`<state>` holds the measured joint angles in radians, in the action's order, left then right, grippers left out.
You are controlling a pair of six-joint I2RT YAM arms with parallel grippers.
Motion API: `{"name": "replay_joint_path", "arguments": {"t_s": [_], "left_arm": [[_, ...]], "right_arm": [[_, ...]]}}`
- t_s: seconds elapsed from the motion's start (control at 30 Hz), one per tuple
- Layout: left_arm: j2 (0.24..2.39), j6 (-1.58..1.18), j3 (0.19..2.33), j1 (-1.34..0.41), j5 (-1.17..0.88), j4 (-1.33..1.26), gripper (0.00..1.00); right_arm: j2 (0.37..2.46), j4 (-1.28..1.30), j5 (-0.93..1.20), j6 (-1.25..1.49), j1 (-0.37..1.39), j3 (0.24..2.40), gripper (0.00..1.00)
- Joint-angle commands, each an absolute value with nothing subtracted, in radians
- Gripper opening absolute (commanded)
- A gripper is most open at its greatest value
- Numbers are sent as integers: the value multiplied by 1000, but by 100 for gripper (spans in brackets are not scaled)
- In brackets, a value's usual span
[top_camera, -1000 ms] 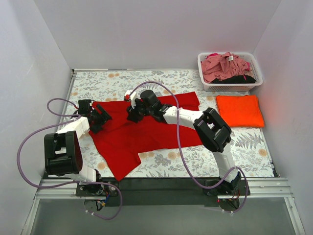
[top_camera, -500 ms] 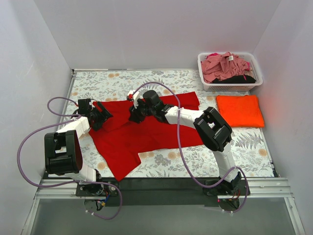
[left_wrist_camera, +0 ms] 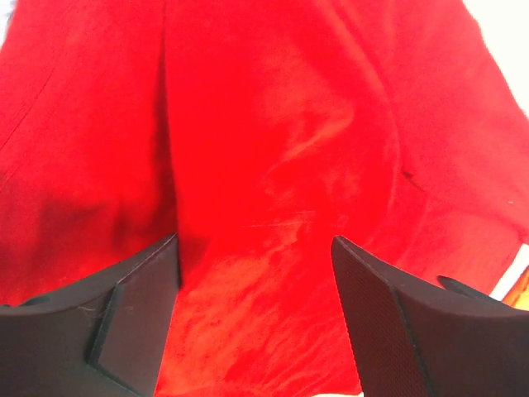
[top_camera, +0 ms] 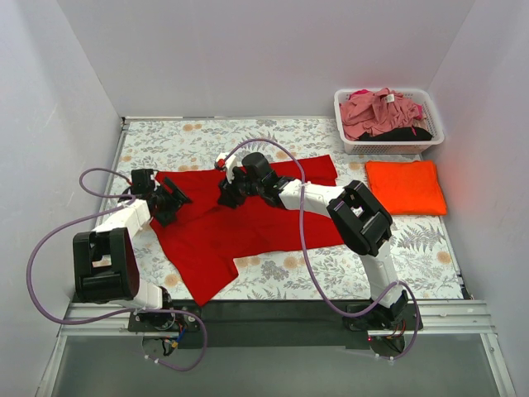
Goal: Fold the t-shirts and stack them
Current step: Fold the tshirt
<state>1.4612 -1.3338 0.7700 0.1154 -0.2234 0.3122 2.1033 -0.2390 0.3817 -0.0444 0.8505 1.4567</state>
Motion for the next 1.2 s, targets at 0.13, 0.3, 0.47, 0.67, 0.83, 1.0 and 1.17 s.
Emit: {"name": "replay_joint_path", "arguments": {"t_s": [0.13, 0.3, 0.47, 0.67, 0.83, 1.0, 1.17], "left_arm": [[1453, -1364, 738, 112, -124, 393, 58], [1486, -1361, 749, 114, -81, 406, 33], [1476, -1356, 752, 112, -60, 423, 16], [1465, -1351, 742, 113, -60, 448, 8], [1451, -1359, 724, 113, -57, 445, 8], [1466, -1359, 726, 112, -63, 445, 9], [1468, -1364, 726, 112, -54, 448, 8]], "right_arm": [[2115, -288, 422, -8, 844, 1454, 44], [2138, -285, 430, 67, 839, 1477, 44], [2189, -287, 480, 207, 809, 1525, 44], [2236, -295, 554, 337, 801, 1595, 42], [2298, -304, 583, 413, 802, 1670, 41], [2378, -331, 632, 500, 801, 1721, 39], [2433, -342, 629, 532, 793, 1710, 34]]}}
